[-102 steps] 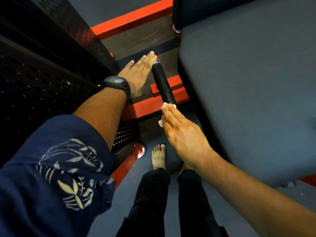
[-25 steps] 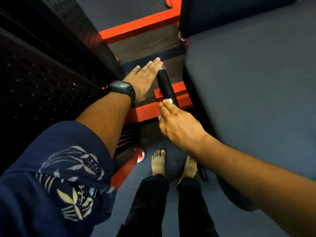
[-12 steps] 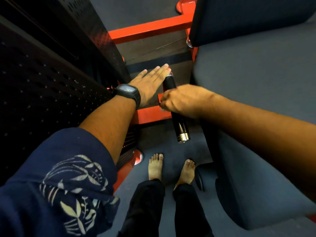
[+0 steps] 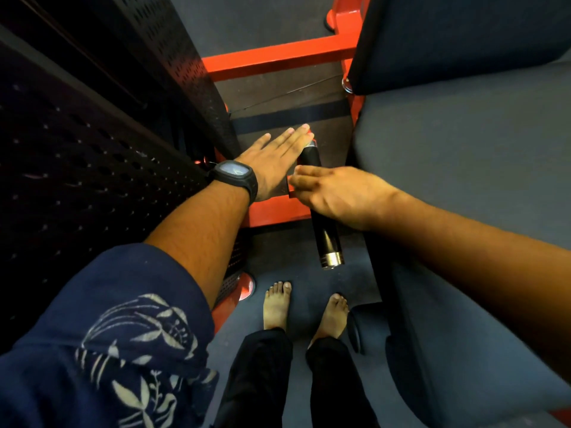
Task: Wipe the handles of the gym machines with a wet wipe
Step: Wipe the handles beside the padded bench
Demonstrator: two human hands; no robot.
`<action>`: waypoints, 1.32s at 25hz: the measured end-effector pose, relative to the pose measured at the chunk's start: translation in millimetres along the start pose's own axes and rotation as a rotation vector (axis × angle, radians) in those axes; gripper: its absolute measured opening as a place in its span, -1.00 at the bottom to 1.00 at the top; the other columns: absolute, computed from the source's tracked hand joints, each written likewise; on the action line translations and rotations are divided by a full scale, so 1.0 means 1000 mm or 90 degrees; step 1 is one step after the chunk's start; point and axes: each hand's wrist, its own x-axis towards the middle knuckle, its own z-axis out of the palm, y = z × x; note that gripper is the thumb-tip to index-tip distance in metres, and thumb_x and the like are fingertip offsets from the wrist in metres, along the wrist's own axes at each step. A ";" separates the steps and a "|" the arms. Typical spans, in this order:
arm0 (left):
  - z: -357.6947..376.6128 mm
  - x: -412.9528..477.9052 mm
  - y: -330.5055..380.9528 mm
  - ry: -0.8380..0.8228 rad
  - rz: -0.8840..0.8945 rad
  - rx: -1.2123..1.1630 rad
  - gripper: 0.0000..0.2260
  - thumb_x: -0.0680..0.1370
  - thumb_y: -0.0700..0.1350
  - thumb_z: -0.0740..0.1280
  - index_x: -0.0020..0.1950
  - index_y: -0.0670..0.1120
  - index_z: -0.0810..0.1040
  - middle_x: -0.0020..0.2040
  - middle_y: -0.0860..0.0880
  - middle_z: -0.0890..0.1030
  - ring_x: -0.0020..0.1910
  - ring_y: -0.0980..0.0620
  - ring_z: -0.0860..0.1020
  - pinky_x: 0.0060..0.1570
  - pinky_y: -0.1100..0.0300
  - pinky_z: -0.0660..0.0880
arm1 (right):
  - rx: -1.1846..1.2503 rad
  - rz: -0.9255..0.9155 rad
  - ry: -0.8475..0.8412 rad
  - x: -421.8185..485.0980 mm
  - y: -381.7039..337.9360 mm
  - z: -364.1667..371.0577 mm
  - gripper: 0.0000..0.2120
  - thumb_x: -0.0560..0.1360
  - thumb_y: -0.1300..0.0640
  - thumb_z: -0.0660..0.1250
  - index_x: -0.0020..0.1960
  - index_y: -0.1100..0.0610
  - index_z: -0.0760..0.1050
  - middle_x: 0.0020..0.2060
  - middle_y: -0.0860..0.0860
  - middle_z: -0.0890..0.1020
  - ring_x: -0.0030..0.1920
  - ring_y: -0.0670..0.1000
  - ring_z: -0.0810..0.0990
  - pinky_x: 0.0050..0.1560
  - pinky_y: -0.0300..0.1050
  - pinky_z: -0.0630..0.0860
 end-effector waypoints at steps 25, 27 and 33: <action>-0.014 -0.004 0.006 -0.046 0.007 0.115 0.03 0.40 -0.41 0.32 0.60 -0.06 -0.36 0.63 -0.01 -0.30 0.62 -0.02 -0.17 0.57 -0.08 -0.01 | 0.805 0.905 0.317 -0.007 -0.090 -0.012 -0.73 0.67 0.05 0.17 0.16 0.07 0.63 0.02 0.14 0.68 0.07 0.23 0.60 -0.06 -0.03 0.42; -0.015 -0.004 0.005 -0.048 0.008 0.119 0.03 0.41 -0.40 0.32 0.60 -0.07 -0.36 0.63 -0.01 -0.30 0.62 -0.02 -0.17 0.57 -0.08 -0.01 | 0.749 0.911 0.270 -0.012 -0.100 -0.013 -0.71 0.68 0.05 0.13 0.17 0.09 0.62 0.05 0.16 0.67 0.08 0.26 0.58 -0.08 0.00 0.37; -0.010 -0.003 0.003 -0.030 0.019 0.118 0.00 0.42 -0.43 0.27 0.60 -0.07 -0.35 0.63 -0.02 -0.28 0.62 -0.03 -0.15 0.57 -0.09 0.01 | 0.652 0.886 0.181 -0.029 -0.122 -0.021 -0.66 0.70 0.04 0.06 0.16 0.14 0.57 0.03 0.19 0.67 0.06 0.29 0.61 -0.07 0.05 0.45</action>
